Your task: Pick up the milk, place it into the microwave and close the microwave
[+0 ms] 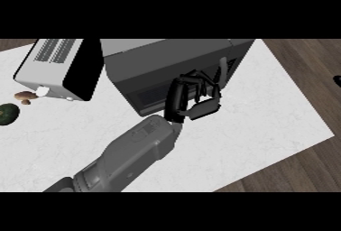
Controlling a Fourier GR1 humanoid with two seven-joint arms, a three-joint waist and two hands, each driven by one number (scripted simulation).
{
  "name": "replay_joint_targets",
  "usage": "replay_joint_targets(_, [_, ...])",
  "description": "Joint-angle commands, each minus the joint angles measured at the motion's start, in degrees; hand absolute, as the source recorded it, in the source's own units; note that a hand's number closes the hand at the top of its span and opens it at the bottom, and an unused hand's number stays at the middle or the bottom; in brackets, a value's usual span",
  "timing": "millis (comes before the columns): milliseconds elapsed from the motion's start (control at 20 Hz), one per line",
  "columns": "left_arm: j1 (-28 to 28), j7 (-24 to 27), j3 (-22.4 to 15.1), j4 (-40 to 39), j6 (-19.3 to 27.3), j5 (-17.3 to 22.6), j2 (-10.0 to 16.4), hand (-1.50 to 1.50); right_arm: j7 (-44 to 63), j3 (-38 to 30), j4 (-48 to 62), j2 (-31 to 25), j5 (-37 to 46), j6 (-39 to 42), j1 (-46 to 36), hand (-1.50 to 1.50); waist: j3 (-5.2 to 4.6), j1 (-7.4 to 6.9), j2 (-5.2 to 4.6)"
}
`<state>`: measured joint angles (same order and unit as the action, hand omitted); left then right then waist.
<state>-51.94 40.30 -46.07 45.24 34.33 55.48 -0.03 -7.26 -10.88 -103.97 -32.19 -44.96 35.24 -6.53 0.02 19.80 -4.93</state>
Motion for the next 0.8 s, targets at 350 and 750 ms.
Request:
replay_joint_targets(350, [-3.88,0.33,1.72,-5.70,-0.82,2.81,0.03,1.50,1.93,0.37,0.14,-2.06,-4.47,1.80,-0.25,-1.50,-0.08,0.51,-0.73])
replay_joint_targets(750, [-4.62,1.01,1.31,-5.93,-0.71,4.39,0.03,1.50,2.72,-0.02,0.17,-3.53,-5.76,2.54,-0.63,-1.50,0.01,1.11,-0.91])
